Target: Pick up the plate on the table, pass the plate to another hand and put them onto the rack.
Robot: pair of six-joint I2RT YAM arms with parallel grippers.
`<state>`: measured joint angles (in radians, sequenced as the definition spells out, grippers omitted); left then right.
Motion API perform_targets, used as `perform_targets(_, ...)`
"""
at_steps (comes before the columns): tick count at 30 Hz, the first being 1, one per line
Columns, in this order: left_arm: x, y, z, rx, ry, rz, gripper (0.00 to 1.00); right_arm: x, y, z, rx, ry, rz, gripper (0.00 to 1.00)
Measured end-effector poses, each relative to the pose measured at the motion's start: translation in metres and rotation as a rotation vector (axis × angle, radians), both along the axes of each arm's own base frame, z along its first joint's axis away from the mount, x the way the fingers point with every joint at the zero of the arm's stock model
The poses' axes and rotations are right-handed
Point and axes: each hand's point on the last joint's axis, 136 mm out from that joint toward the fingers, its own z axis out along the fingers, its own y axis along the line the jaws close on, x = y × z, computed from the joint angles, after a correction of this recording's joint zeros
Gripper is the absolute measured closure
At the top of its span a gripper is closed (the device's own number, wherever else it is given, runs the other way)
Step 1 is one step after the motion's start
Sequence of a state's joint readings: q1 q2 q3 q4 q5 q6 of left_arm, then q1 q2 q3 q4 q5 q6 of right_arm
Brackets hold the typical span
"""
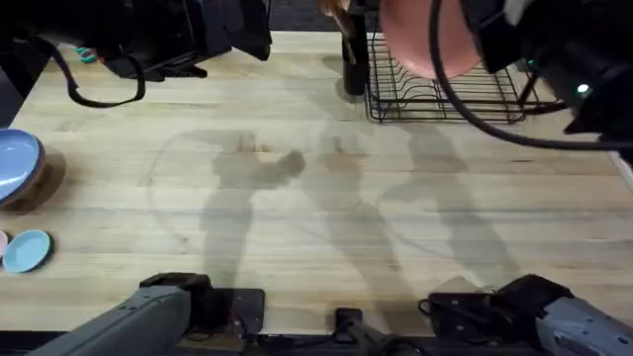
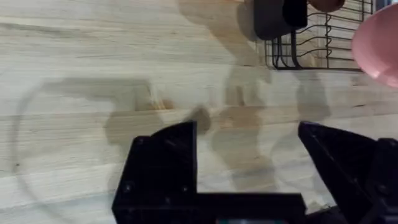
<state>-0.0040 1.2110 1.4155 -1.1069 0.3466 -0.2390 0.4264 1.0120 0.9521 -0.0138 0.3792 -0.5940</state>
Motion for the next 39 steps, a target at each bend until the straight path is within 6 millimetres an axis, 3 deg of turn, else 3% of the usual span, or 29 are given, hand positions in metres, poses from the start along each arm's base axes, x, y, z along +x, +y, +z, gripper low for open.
perform_targets(6, 0.002, 0.000, -0.003, 0.000, 0.012, 0.000, 0.008, 0.012, -0.026, 0.003, -0.153, -0.028, 0.105, 0.971)
perform_targets(16, 0.001, 0.000, -0.007, 0.000, 0.031, 0.000, 0.007, 0.032, -0.043, 0.027, -0.189, -0.172, 0.214, 0.971)
perform_targets(22, 0.001, 0.000, -0.007, 0.000, 0.031, 0.000, 0.008, 0.055, -0.041, 0.017, -0.201, -0.201, 0.297, 0.972)
perform_targets(28, 0.001, 0.000, -0.007, 0.000, 0.031, 0.000, 0.008, 0.072, -0.050, -0.012, -0.184, -0.150, 0.357, 0.972)
perform_targets(39, 0.001, 0.000, -0.007, 0.000, 0.032, 0.000, 0.007, 0.071, -0.070, -0.028, -0.149, -0.112, 0.425, 0.972)
